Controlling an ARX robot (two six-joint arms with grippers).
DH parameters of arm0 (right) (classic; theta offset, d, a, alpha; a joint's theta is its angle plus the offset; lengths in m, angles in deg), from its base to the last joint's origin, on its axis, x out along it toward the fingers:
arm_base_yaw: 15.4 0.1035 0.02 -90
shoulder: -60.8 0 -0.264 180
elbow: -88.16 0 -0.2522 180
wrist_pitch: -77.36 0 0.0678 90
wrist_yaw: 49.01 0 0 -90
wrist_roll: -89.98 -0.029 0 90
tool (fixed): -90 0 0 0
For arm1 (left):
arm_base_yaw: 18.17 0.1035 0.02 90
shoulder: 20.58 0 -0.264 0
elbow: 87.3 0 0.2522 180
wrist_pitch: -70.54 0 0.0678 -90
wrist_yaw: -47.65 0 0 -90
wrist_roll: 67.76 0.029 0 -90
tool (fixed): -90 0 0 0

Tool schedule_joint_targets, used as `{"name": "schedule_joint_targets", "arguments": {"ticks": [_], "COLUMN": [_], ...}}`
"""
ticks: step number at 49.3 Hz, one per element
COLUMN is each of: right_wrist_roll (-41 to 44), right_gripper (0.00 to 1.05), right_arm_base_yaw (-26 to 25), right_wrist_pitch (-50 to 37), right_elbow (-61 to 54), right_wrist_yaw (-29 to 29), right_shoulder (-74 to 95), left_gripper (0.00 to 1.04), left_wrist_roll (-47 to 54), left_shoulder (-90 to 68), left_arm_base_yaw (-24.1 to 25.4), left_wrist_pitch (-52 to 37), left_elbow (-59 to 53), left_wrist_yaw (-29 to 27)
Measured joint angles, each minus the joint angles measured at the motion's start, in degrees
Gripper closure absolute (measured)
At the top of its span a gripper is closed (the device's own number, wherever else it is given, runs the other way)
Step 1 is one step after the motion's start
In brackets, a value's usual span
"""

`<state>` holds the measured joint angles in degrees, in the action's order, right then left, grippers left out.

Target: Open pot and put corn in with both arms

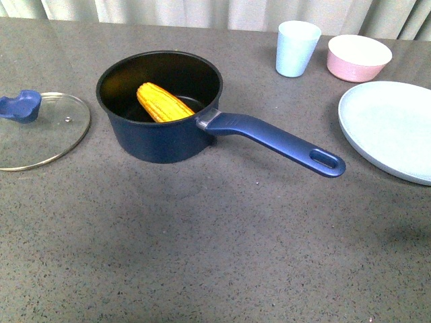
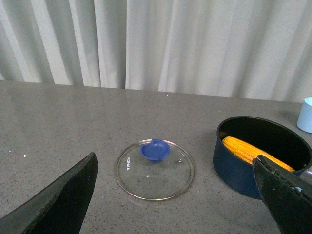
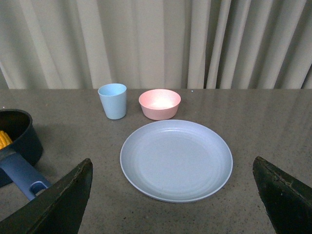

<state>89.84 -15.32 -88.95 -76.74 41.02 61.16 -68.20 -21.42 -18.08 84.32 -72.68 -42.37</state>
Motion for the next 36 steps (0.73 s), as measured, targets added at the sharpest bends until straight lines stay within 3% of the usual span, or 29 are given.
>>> {"name": "schedule_joint_targets", "arguments": {"ticks": [36], "right_wrist_roll": [0.0], "right_gripper": [0.09], "right_arm_base_yaw": [0.0], "right_wrist_pitch": [0.0], "right_elbow": [0.0], "right_wrist_yaw": [0.0], "right_shoulder": [0.0], "left_gripper": [0.09], "left_wrist_roll": [0.0], "left_shoulder": [0.0], "left_arm_base_yaw": [0.0], "left_wrist_pitch": [0.0], "left_elbow": [0.0], "left_wrist_yaw": [0.0]}}
